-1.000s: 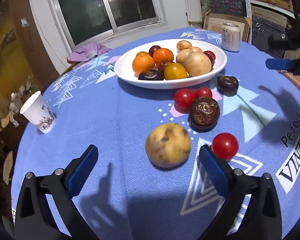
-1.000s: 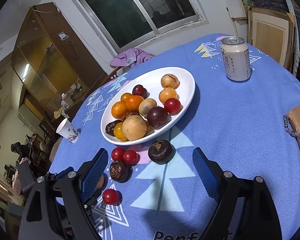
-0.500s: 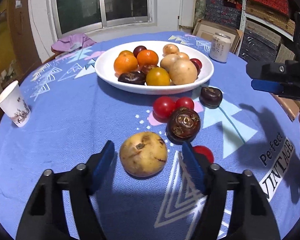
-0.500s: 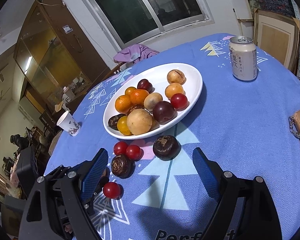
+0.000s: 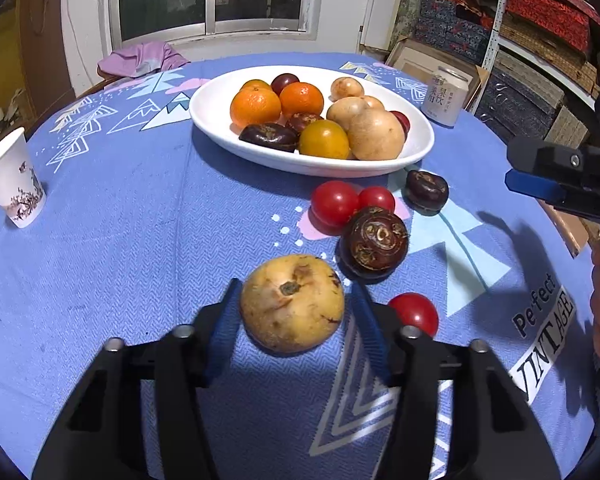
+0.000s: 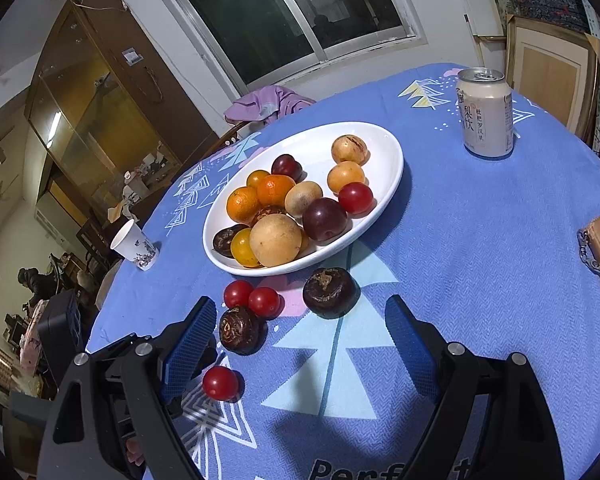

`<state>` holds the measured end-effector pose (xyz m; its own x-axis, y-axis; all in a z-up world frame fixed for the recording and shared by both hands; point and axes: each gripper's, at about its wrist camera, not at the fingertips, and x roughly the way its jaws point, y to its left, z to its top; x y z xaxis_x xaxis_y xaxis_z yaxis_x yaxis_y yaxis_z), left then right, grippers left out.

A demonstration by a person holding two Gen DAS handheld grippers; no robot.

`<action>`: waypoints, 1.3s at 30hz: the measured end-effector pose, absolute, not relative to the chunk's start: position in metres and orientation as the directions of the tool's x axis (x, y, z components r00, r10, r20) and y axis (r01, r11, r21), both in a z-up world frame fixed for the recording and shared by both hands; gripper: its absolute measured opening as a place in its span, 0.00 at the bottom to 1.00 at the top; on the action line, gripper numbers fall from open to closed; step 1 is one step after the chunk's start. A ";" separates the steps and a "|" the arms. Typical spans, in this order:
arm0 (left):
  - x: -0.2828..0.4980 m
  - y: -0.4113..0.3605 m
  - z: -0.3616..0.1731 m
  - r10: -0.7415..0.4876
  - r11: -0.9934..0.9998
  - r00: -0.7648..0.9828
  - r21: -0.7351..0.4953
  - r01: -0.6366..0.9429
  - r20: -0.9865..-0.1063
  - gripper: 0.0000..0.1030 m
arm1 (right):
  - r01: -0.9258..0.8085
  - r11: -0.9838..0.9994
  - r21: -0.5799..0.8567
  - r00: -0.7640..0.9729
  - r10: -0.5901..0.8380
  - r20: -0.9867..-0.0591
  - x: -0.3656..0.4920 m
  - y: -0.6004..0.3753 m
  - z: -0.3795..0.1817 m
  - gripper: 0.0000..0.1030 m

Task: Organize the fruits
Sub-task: 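Grasp the pale yellow fruit with the left tool while the right tool grasps a red tomato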

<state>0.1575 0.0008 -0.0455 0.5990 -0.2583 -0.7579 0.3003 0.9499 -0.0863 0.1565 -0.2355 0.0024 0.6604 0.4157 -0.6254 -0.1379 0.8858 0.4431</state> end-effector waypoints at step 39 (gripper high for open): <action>0.160 0.032 -0.042 -0.124 0.987 0.643 -0.027 0.158 -0.756 0.45 | -0.492 0.858 0.147 0.528 0.428 -0.733 0.124 -0.119 -0.035 0.30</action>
